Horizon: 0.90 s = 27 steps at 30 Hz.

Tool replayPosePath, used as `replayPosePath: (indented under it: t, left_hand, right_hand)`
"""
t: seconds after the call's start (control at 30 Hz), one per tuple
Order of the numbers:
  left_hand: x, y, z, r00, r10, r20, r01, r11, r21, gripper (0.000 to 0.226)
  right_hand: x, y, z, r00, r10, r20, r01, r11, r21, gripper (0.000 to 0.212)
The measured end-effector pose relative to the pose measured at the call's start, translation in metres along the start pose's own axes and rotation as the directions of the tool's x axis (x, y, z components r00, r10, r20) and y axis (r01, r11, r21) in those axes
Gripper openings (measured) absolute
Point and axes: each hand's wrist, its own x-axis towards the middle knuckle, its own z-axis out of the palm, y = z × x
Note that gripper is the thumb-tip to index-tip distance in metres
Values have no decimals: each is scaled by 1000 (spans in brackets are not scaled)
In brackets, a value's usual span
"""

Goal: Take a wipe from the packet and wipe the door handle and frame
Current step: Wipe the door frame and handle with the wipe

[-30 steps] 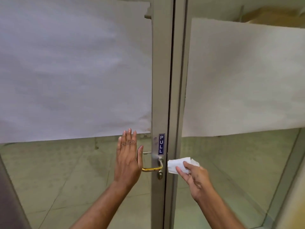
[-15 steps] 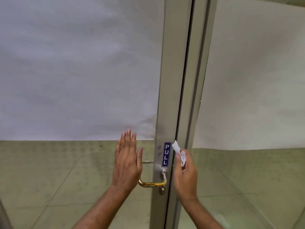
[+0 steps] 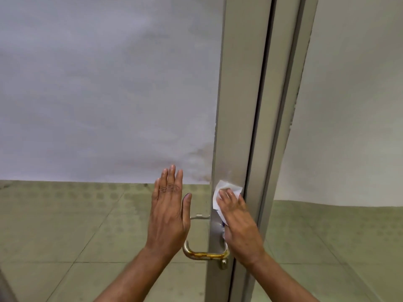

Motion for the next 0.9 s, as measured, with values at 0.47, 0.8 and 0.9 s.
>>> replayPosePath:
  t: [0.47, 0.8, 0.9]
  left_hand:
    - [26, -22, 44, 996, 39, -81, -36, 998, 43, 60]
    - [38, -39, 68, 979, 90, -182, -67, 989, 129, 61]
    - [37, -41, 72, 973, 114, -198, -85, 985, 151, 61]
  right_hand:
    - [-28, 19, 22, 977, -188, 101, 207, 947, -245, 66]
    - [-30, 35, 44, 947, -314, 66, 321, 928, -188, 77]
    - [-39, 44, 41, 932, -355, 69, 362, 914, -184, 65]
